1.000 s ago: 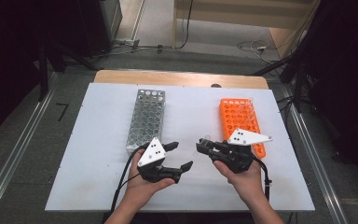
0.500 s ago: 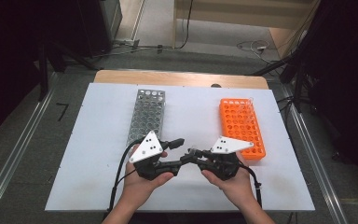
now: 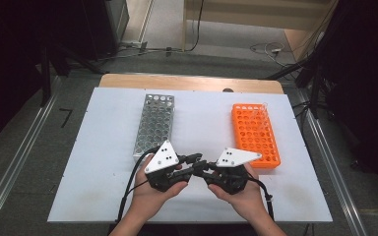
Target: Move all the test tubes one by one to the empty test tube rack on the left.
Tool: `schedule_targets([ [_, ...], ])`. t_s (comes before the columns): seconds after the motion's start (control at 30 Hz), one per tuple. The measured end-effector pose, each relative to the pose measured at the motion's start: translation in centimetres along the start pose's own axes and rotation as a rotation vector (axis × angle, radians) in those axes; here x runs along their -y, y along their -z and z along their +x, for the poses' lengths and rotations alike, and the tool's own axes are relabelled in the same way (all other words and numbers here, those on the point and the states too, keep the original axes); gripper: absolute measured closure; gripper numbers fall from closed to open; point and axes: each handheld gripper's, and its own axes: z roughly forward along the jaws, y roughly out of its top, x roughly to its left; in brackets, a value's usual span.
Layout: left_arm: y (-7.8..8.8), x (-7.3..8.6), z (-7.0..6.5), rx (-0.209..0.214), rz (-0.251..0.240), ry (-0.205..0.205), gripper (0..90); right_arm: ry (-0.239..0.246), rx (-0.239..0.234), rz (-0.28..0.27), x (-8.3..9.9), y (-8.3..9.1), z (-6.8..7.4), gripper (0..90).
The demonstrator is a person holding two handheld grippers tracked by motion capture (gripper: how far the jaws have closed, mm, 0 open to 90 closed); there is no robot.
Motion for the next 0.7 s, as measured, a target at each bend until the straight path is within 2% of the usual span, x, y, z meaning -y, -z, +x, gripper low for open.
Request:
schedule_targets([
  [0.4,0.3,-0.2,0.4,-0.012,-0.010,0.020,75.3,-0.010,-0.012,-0.018,0.1,0.0,-0.2,71.8],
  [0.5,0.5,-0.5,0.8,-0.028,-0.020,0.035,75.3,-0.019,-0.025,-0.026,0.6,0.1,-0.6,58.3],
  [0.53,0.6,-0.6,1.0,-0.030,-0.024,0.038,75.3,-0.015,-0.014,-0.026,0.7,0.2,-0.7,52.4],
  [0.57,0.7,-0.7,1.2,-0.036,-0.027,0.036,75.3,-0.013,-0.009,-0.027,0.8,0.3,-0.8,48.5],
  [0.6,0.8,-0.8,1.4,-0.040,-0.026,0.036,75.3,-0.012,-0.008,-0.033,0.9,0.6,-1.0,48.5],
  [0.63,0.8,-0.9,1.6,-0.043,-0.030,0.038,75.3,-0.021,-0.008,-0.041,1.0,0.9,-1.2,39.1],
  [0.67,0.8,-1.1,2.0,-0.057,-0.033,0.038,75.3,-0.030,-0.004,-0.047,1.1,1.2,-1.4,34.9],
  [0.7,0.8,-1.1,2.0,-0.057,-0.033,0.038,75.3,-0.030,-0.004,-0.047,1.1,1.2,-1.4,34.9],
])
